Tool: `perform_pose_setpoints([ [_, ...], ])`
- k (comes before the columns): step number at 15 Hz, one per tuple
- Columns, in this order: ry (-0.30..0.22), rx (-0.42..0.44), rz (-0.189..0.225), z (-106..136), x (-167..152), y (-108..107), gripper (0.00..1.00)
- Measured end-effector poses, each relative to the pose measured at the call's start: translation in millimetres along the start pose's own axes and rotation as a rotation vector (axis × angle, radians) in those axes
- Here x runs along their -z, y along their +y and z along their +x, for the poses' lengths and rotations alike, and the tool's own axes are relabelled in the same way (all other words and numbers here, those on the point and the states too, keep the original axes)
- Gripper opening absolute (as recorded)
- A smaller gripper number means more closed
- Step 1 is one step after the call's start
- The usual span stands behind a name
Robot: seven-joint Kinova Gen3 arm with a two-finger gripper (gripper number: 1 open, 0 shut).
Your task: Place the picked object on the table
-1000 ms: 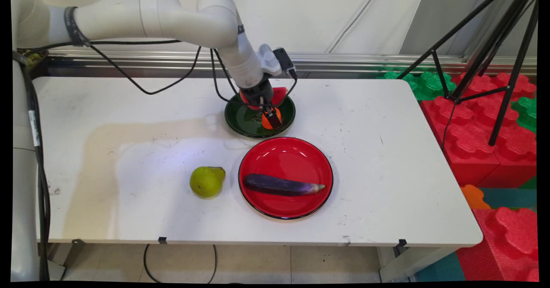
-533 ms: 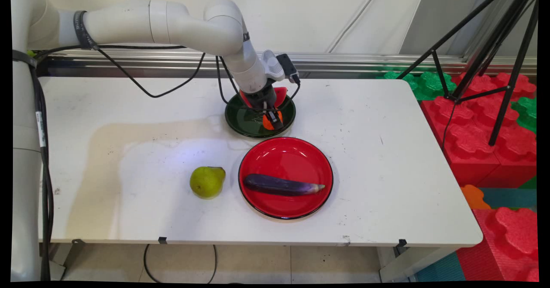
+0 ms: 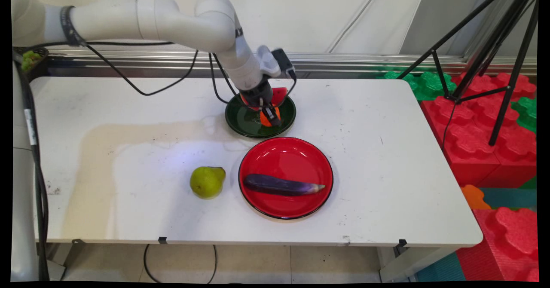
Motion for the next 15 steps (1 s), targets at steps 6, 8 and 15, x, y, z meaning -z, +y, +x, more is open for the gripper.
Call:
perform_pose_setpoints([
  [6, 0.061, 0.022, 0.024, -4, 70, -15, 0.0],
  [8, 0.078, 0.019, 0.022, -7, 89, -20, 0.0],
  [15, 0.115, 0.026, 0.033, -55, 156, -45, 0.0],
])
